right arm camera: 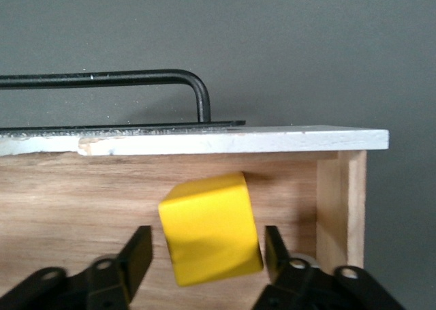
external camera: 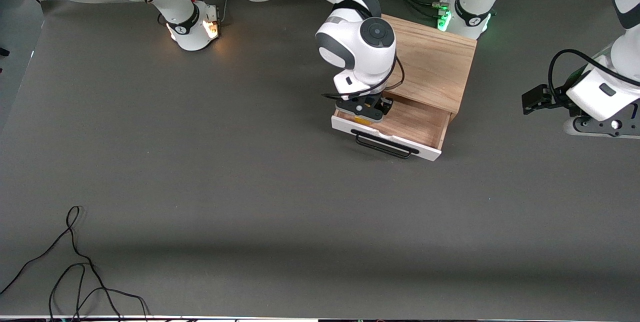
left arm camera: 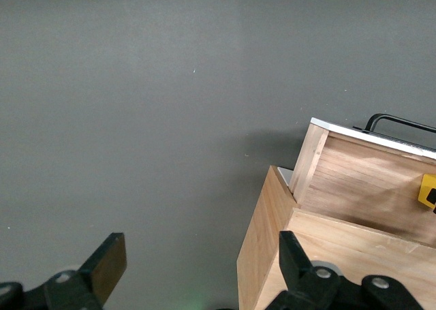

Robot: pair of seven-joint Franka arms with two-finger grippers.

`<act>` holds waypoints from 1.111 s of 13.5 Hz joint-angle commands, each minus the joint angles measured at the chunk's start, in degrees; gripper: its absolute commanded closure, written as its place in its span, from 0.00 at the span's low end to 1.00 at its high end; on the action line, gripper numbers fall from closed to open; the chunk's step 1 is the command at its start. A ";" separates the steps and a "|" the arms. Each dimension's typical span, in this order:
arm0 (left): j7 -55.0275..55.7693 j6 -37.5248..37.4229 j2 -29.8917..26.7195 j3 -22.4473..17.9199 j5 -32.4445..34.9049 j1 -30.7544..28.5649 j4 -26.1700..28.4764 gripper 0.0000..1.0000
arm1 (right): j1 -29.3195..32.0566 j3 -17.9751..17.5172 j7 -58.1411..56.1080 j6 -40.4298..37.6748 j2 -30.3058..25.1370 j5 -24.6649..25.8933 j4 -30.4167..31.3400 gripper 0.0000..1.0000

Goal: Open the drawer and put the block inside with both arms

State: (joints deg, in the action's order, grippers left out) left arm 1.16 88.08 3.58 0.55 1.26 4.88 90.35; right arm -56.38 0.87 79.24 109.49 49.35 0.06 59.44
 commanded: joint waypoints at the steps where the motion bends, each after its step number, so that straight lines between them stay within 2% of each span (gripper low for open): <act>1: 0.16 -0.28 -1.64 -1.26 0.49 1.62 1.24 0.00 | 0.39 -0.43 0.91 -0.24 0.49 -0.24 -2.05 0.00; 4: 0.16 -0.19 -1.56 -1.26 0.58 1.53 1.24 0.00 | 0.74 -0.34 1.26 -5.23 -2.23 -0.76 -2.84 0.00; 6: 0.07 -0.10 -1.38 -1.26 0.58 1.45 1.15 0.00 | 1.53 -0.25 0.91 -9.37 -6.26 -1.12 -2.75 0.00; 8: 0.07 -0.37 -1.47 -1.34 0.58 1.36 1.15 0.00 | 5.12 -0.43 0.04 -12.19 -12.22 -2.34 -1.53 0.00; 11: 0.07 -0.10 -1.38 -1.34 0.58 1.45 1.15 0.00 | 12.67 -0.69 -9.59 -12.20 -25.22 -3.14 11.62 0.00; 15: 0.07 -0.28 -1.38 -1.43 0.58 1.36 1.15 0.00 | 28.04 -3.24 -28.75 -12.29 -39.73 -3.05 24.91 0.00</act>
State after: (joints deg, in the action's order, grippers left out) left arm 1.16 88.09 3.58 0.04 1.27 5.16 90.35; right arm -34.82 -0.60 58.01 95.65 19.18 -1.82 72.99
